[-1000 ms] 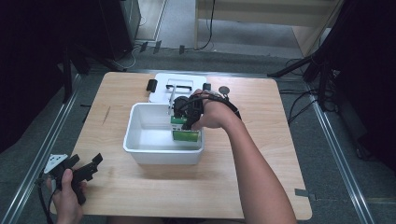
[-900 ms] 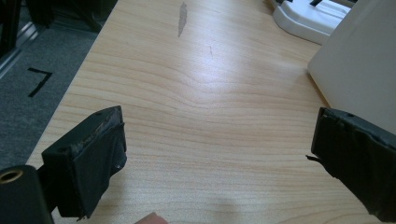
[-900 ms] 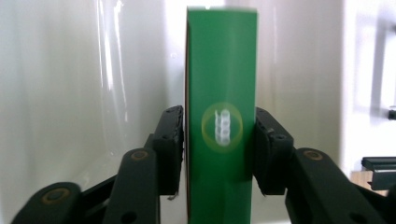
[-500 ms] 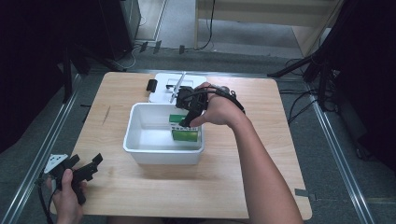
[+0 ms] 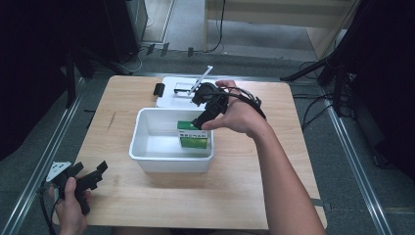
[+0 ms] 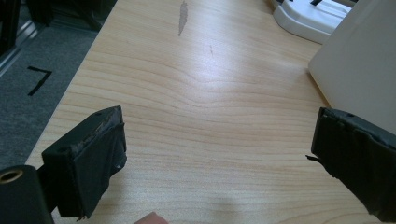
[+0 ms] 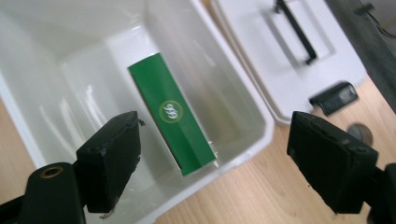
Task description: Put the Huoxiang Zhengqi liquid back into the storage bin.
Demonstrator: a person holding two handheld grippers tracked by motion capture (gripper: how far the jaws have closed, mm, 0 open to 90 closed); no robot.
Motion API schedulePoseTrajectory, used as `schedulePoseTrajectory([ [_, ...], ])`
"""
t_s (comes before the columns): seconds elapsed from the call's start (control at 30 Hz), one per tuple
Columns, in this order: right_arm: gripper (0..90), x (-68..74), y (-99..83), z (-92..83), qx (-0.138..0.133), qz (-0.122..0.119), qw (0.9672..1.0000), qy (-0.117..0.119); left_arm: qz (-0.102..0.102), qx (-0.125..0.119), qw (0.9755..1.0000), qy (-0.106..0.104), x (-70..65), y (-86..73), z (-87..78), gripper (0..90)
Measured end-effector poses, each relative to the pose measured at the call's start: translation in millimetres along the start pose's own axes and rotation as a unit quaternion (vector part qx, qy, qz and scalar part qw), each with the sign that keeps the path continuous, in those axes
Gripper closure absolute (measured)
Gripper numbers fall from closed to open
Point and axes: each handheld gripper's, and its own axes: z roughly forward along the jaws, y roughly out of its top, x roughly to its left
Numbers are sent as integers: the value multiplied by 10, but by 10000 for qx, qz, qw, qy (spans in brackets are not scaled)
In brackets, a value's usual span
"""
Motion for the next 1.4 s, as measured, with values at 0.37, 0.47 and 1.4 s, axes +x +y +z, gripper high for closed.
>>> schedulePoseTrajectory([
  [0.37,0,-175,-403,-203,-697,1074,9916,-187,14,-10,10000,15,-5,-1,2,40],
  [0.47,0,-199,-484,-225,-781,1274,9885,-240,17,-12,10000,16,-6,-1,3,40],
  [1.4,0,-434,-1711,-374,-1730,2556,9449,-1088,85,29,10000,29,-10,-2,1,40],
])
